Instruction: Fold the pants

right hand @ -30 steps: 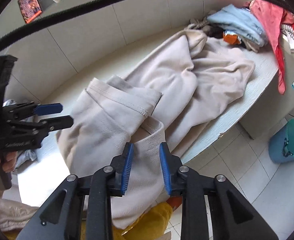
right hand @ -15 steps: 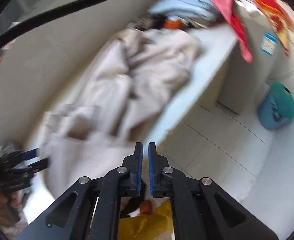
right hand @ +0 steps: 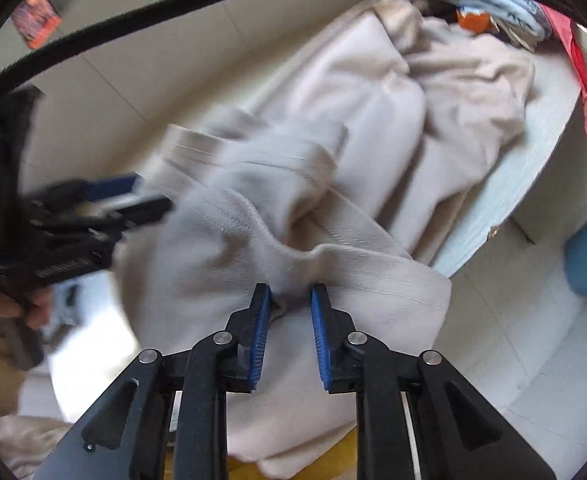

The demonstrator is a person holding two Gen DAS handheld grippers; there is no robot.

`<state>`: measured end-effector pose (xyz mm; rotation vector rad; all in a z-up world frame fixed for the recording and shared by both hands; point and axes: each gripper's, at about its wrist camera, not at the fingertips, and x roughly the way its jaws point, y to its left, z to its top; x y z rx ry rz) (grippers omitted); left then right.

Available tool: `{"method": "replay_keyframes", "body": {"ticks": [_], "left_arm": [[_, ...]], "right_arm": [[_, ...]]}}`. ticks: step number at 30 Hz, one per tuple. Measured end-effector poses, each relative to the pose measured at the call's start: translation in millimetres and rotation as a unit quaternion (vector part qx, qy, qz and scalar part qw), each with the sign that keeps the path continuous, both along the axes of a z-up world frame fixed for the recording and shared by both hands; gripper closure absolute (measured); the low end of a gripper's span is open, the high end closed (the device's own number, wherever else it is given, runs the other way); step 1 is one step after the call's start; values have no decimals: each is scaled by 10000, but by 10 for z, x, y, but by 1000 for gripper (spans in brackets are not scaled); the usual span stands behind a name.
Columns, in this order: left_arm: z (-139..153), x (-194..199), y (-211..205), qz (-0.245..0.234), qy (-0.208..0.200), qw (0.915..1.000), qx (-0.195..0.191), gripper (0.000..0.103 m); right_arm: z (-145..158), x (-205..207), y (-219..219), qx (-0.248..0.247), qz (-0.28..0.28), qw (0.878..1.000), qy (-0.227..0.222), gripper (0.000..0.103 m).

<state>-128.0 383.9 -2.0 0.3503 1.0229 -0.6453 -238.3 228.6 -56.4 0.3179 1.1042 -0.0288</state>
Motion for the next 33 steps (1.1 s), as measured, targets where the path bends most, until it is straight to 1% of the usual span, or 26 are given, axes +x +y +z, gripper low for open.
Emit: {"method": "replay_keyframes", "body": {"ticks": [1, 2, 4, 6, 8, 9, 10, 13, 14, 16, 19, 21, 25, 26, 27, 28, 29, 30, 31, 32, 33], "left_arm": [[41, 21, 58, 69, 7, 9999, -82, 41], [103, 31, 128, 126, -77, 9998, -129, 41], [206, 57, 283, 207, -254, 9993, -152, 41], [276, 77, 442, 175, -189, 9992, -291, 41], [301, 60, 605, 145, 7, 9990, -419, 41], [293, 32, 677, 136, 142, 9986, -500, 41], [275, -4, 747, 117, 304, 9978, -578, 41], [188, -177, 899, -54, 727, 9937, -852, 39], [155, -237, 920, -106, 804, 9929, -872, 36], [60, -347, 911, -257, 888, 9923, -830, 34], [-87, -445, 827, -415, 924, 9932, -572, 34], [-153, -516, 774, -590, 810, 9938, -476, 34], [-225, -589, 663, -901, 448, 9941, -405, 33], [-232, -581, 658, -934, 415, 9939, -423, 32], [-237, -577, 658, -957, 409, 9935, -463, 32], [-245, -571, 652, -961, 415, 9932, -504, 32], [-246, -566, 664, -983, 464, 9923, -586, 41], [-243, -563, 679, -1062, 612, 9898, -722, 63], [-234, -555, 693, -1040, 678, 9895, -736, 67], [-217, -550, 707, -991, 612, 9909, -668, 75], [-207, -536, 723, -954, 614, 9913, -662, 78]], "right_arm": [[74, -52, -63, -82, -286, 9995, -110, 82], [150, -109, -109, -245, -441, 9985, -232, 82], [321, -277, -181, -490, -555, 9961, -471, 81], [431, -444, -196, -641, -465, 9955, -517, 79], [469, -607, -161, -543, -273, 9972, -432, 76], [480, -715, -140, -502, -215, 9977, -406, 73], [458, -840, -93, -444, -133, 9983, -352, 69], [341, -1054, 101, -312, 3, 9994, -145, 64], [269, -1120, 153, -259, 33, 9996, -65, 64], [142, -1149, 248, -192, 90, 9997, 110, 64], [17, -1190, 411, -183, 208, 9994, 210, 64], [-3, -1167, 538, -371, 361, 9985, 153, 64], [-84, -1043, 688, -1220, 377, 9918, 94, 64], [-115, -1010, 697, -1324, 385, 9904, 125, 64], [-133, -978, 695, -1395, 385, 9893, 166, 66], [-127, -967, 675, -1392, 330, 9896, 166, 85], [-102, -973, 649, -1336, 278, 9905, 163, 94], [-42, -1019, 614, -1254, 217, 9918, 80, 94], [14, -1075, 581, -1183, 152, 9929, -4, 94], [59, -1125, 557, -1102, 112, 9938, -54, 94], [107, -1194, 526, -1045, 102, 9944, -82, 94]]}}
